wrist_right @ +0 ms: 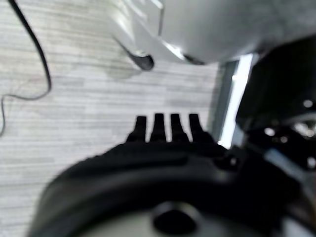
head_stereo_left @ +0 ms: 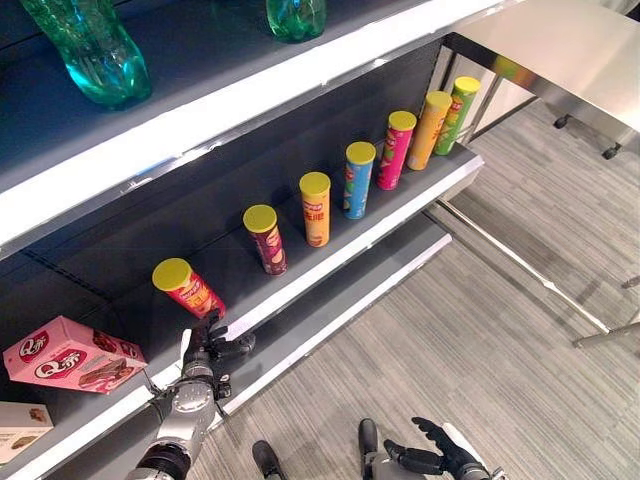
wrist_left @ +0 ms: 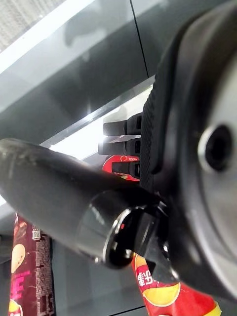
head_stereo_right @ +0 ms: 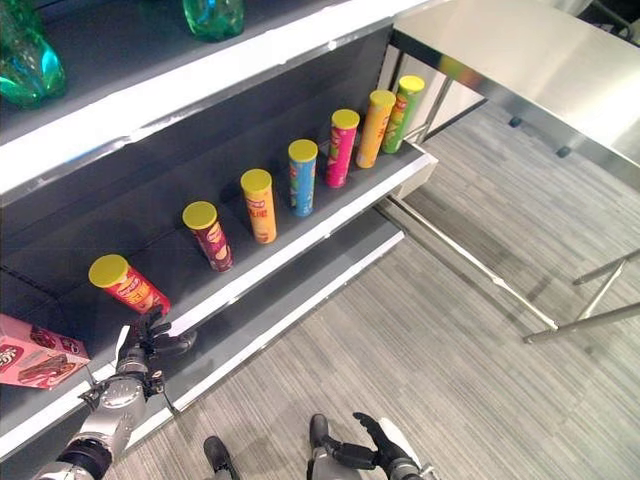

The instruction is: Put the goods on the table back onto the shelves and tidy them up.

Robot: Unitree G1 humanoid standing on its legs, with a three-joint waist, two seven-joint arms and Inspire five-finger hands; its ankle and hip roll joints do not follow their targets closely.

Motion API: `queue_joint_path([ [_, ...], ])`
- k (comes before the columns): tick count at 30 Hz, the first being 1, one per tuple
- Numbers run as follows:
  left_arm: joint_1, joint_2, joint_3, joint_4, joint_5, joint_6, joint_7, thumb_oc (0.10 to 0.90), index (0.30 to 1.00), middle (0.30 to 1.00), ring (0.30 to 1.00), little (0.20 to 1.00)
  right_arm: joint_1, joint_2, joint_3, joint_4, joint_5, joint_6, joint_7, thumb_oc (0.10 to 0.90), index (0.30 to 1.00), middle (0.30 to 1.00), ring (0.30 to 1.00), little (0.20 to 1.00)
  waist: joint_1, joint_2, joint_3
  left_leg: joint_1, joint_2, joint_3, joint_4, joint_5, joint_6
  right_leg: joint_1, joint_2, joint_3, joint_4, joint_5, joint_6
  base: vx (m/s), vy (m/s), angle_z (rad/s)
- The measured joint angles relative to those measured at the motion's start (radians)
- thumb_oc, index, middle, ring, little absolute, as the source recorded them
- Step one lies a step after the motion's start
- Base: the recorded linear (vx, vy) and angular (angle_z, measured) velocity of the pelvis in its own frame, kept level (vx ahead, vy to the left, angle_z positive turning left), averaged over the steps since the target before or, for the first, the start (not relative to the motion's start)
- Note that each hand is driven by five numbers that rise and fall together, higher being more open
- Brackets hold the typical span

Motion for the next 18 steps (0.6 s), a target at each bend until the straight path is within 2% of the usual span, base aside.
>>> queue_joint_path([
  [10, -0.022, 0.020, -0.002, 0.015, 0.025, 0.000, 0.016, 0.800, 0.900, 0.900, 0.900, 0.900, 0.000, 0.001, 0.001, 0.000, 0.002, -0.005, 0.000, 0.800, 0.900, 0.900, 0.900, 0.900, 0.000, -0.014, 0.000, -0.010, -0.001, 0.003, 0.000, 0.001, 0.000, -0.009, 0.000, 0.000, 0.000, 0.002, -0.002, 0.00, 0.000, 0.00],
  [18, -0.034, 0.020, -0.012, 0.034, 0.026, 0.000, 0.016, 0.800, 0.900, 0.900, 0.900, 0.900, 0.000, 0.001, 0.001, 0.001, 0.002, -0.006, -0.001, 0.800, 0.900, 0.900, 0.900, 0.900, 0.000, -0.015, 0.000, -0.006, -0.001, 0.003, 0.000, 0.001, 0.000, -0.006, 0.001, 0.001, -0.001, 0.002, -0.002, 0.00, 0.000, 0.00],
])
